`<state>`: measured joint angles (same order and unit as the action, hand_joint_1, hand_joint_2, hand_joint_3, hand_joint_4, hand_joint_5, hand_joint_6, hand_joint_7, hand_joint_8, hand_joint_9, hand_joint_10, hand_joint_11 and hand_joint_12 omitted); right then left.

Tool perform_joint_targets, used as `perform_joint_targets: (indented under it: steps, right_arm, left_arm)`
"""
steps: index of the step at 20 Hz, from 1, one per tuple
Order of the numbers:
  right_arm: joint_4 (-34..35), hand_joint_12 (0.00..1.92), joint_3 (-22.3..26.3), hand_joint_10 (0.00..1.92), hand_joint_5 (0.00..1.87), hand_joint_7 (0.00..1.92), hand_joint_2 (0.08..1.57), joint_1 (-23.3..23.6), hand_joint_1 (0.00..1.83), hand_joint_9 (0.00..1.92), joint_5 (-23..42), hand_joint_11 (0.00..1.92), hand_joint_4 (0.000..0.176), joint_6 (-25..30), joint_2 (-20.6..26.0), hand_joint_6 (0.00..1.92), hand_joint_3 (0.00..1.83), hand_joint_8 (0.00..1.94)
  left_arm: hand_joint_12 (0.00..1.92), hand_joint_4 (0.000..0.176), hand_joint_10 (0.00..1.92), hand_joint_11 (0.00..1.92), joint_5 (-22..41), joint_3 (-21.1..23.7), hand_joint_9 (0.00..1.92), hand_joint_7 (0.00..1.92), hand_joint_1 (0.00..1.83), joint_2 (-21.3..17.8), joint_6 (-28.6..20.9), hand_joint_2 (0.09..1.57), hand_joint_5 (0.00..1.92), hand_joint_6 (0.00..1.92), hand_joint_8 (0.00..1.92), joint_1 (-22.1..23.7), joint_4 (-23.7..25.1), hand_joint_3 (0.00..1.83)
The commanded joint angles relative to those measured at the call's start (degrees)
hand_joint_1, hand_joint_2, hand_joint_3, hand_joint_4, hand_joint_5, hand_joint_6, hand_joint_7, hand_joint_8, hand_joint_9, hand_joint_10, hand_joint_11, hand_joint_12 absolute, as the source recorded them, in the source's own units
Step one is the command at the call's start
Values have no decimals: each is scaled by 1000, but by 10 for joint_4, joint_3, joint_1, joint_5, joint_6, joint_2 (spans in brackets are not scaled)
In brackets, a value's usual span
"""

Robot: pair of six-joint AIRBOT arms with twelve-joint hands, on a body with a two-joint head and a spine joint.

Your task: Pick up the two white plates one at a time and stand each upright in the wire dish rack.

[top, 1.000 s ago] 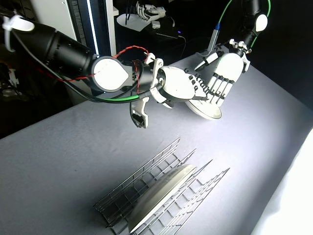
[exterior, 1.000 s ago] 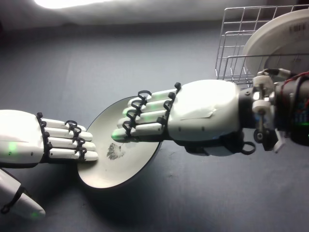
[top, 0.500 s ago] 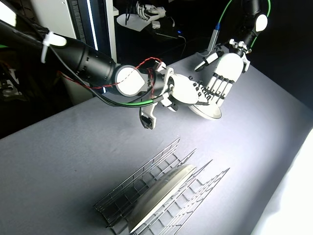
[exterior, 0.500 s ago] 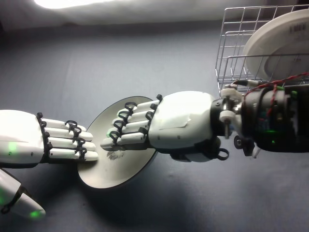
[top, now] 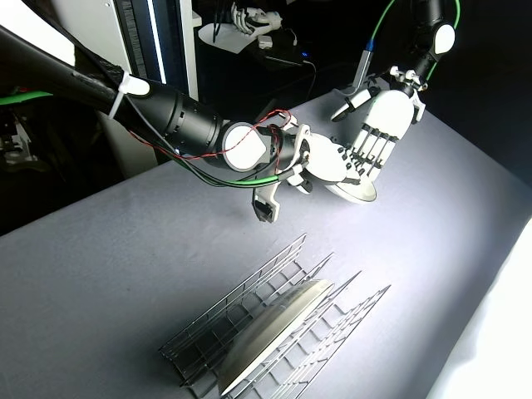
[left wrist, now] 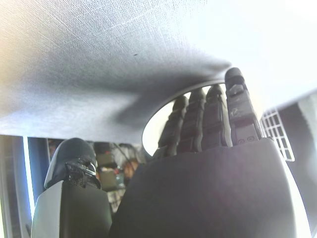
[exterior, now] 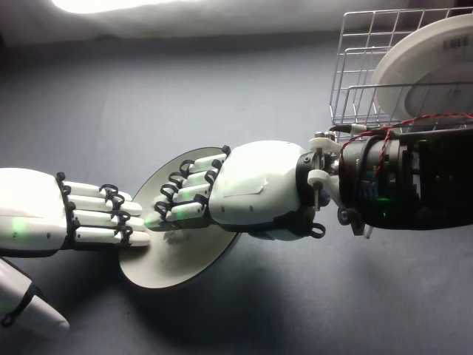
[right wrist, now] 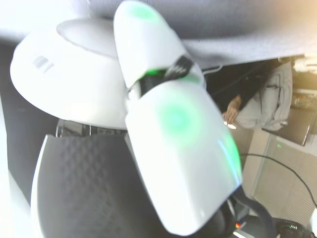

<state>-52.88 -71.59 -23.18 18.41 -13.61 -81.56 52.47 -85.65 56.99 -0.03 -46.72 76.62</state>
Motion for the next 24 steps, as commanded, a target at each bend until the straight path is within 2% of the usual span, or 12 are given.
perform_joint_targets:
  steps: [1,2,3,4,5,6,8,9,16,18,19,24]
  right_arm:
    - [14,1082,-1,24,242,214,1142,0,1703,282,46,124,0,-2,0,11,1,7]
    - [14,1660,-2,50,440,428,1148,0,1826,552,46,519,0,-2,-2,21,2,10]
    - [14,1676,-2,52,463,452,1147,-1,1830,584,46,535,0,-3,-3,22,2,10]
    - [14,1697,-2,1058,662,667,1117,-1,1768,625,46,675,0,-3,-4,68,40,50]
    - [14,1697,-2,1058,662,667,1117,-1,1768,625,46,675,0,-3,-4,68,40,50]
    - [14,1639,-2,1161,751,926,1133,-2,1535,837,46,800,0,-3,-5,971,13,677]
    - [14,1587,-2,1155,762,915,1136,-3,1493,863,46,849,0,-4,-5,1137,5,850]
    - [14,1467,-2,994,925,929,1096,-3,1488,980,46,923,0,-4,-5,961,0,847]
    - [14,1394,-2,909,966,947,1079,4,1489,1019,79,967,0,-4,6,929,0,815]
    - [31,995,7,1019,994,952,1091,11,1384,1017,92,987,0,-4,20,977,0,891]
    - [37,1328,12,959,970,920,1089,13,1467,994,97,952,0,-4,25,955,0,878]
    - [91,1415,71,954,944,904,1092,33,1487,984,114,943,0,-4,77,980,0,886]
  left_arm:
    - [0,0,0,0,25,1,0,0,0,9,-2,1061,0,0,0,-5,11,0]
    - [0,0,0,0,25,1,0,0,0,9,-2,1066,0,0,0,-5,11,0]
    - [0,0,0,0,25,1,0,0,0,9,-2,1067,0,0,0,-5,11,0]
    - [0,0,0,0,25,1,0,0,0,9,-2,1073,0,0,0,-5,11,2]
    - [0,0,0,0,25,1,0,0,0,9,-2,1073,0,0,0,-5,11,2]
    - [0,0,0,0,25,1,0,0,0,9,-2,1069,0,0,0,-5,11,0]
    - [0,0,0,0,24,1,0,0,0,9,-2,1072,0,0,0,-5,11,2]
    - [0,0,0,0,24,2,0,0,0,9,-2,1069,0,0,0,-5,11,0]
    - [0,0,0,0,28,9,0,0,0,-12,-13,1068,0,0,0,40,11,0]
    - [0,0,0,0,28,14,0,0,0,-23,-16,1075,0,0,0,60,11,3]
    - [0,0,0,0,28,15,0,0,0,-25,-17,1073,0,0,0,65,11,2]
    - [0,0,0,0,41,17,0,0,0,-53,-40,1071,0,0,0,97,9,1]
